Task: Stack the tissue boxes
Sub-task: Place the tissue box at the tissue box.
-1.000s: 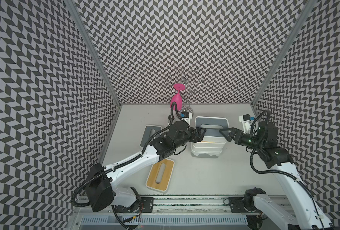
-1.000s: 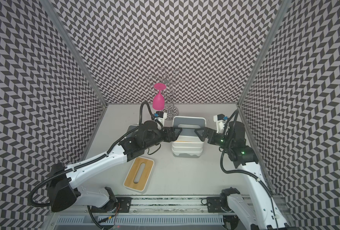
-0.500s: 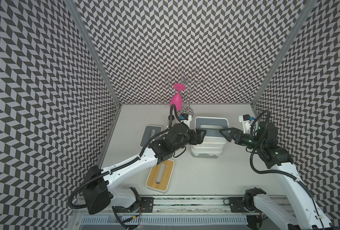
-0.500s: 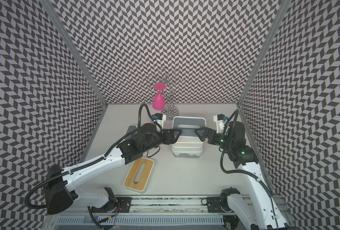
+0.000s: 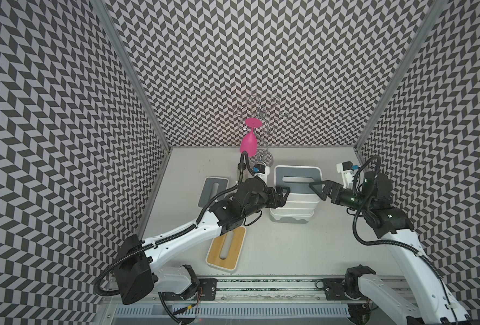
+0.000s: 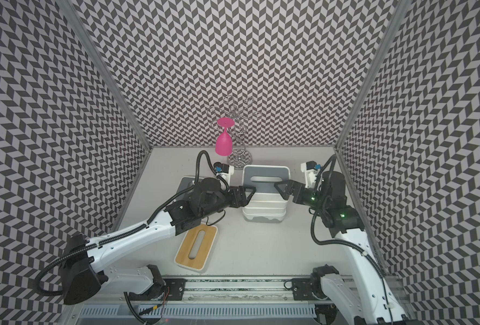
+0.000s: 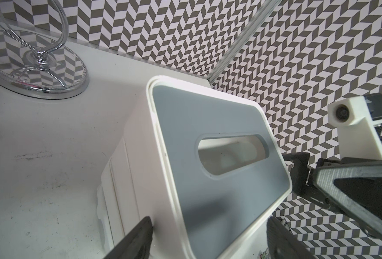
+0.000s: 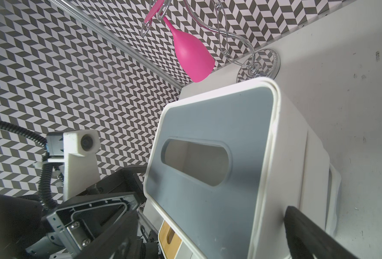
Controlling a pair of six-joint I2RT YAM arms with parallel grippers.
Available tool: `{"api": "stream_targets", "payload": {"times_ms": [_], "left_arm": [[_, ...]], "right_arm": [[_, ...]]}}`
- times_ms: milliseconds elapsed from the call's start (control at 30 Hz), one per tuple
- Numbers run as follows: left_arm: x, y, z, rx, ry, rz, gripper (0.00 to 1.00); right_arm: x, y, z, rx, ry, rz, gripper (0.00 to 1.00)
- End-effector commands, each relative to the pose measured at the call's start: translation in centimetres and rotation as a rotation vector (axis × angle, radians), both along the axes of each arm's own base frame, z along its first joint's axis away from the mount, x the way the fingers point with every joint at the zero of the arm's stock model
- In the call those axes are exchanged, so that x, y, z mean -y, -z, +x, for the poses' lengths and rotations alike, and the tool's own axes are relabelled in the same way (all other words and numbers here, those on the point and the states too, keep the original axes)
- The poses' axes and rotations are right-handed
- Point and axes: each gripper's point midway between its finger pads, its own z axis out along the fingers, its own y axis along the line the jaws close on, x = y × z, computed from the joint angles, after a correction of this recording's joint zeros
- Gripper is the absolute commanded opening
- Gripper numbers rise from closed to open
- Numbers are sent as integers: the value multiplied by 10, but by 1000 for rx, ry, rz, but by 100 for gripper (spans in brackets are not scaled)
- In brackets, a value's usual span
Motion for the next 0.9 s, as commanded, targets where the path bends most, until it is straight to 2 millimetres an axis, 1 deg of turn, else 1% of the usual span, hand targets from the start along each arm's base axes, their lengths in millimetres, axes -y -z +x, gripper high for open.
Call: {"api": "stream_targets", "payload": {"times_ms": [0,133,300,533,667,867], "left_arm": [[6,-12,-8,14,24,-45,80],[6,-15,-9,19,29,-51,80],[3,-13,-8,23,16,-38,80],[-10,-22,-2,56,-39,-24,82],[-17,-26,-1,69,-55,-22,82],[-31,-33,0,95,-84,-11,82]], "right_arm": [[-4,-18,2,71,-22,-9,99],[1,-19,2,78,9,-32,99],[1,-19,2,80,8,-32,99],[-1,-22,0,86,-3,-17,99],[3,-21,2,83,20,-39,99],[8,-30,3,107,55,-49,99]]}}
